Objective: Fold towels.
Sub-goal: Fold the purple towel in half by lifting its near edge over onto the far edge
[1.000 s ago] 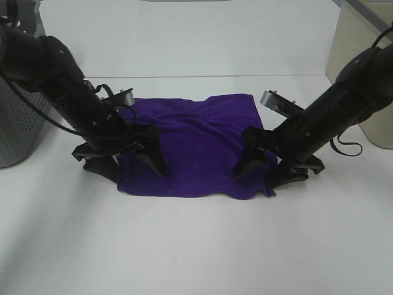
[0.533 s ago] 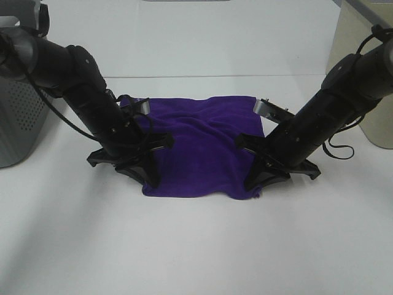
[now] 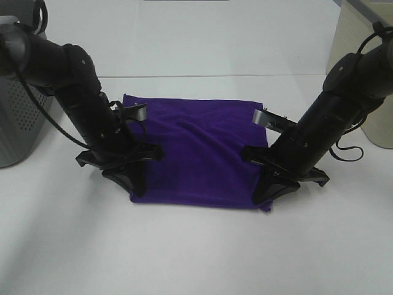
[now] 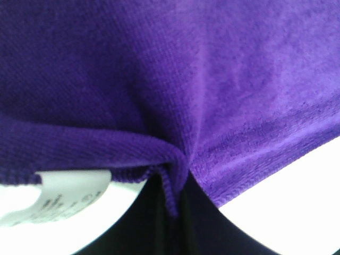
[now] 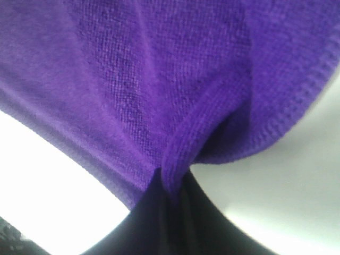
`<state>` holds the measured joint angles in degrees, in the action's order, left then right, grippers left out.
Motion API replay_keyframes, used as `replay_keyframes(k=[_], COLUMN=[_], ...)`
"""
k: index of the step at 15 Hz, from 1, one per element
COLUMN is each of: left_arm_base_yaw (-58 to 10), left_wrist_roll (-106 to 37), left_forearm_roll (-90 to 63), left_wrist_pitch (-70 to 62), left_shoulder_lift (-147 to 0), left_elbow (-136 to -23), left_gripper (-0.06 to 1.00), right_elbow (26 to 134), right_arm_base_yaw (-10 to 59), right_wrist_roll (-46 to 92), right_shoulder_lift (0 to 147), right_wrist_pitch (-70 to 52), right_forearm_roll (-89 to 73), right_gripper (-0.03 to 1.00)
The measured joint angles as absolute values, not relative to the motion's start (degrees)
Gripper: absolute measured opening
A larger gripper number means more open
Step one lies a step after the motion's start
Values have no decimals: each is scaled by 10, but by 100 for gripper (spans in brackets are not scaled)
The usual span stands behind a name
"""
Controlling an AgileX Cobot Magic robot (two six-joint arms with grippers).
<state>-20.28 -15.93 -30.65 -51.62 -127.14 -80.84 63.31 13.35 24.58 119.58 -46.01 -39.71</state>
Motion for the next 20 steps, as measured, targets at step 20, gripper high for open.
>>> replay_keyframes(k=[20], left_arm_base_yaw=[-180], left_wrist_roll=[-146], left_forearm_roll=[-248], left_wrist_pitch=[-402], left_shoulder_lift=[-1180], left_elbow=[-861], left_gripper=[0], right_elbow=[824], right_arm_base_yaw=[140], right_wrist_roll=[183], right_shoulder_lift=[1161], right_wrist_pitch=[-442], right_forearm_roll=[-273], right_gripper=[2])
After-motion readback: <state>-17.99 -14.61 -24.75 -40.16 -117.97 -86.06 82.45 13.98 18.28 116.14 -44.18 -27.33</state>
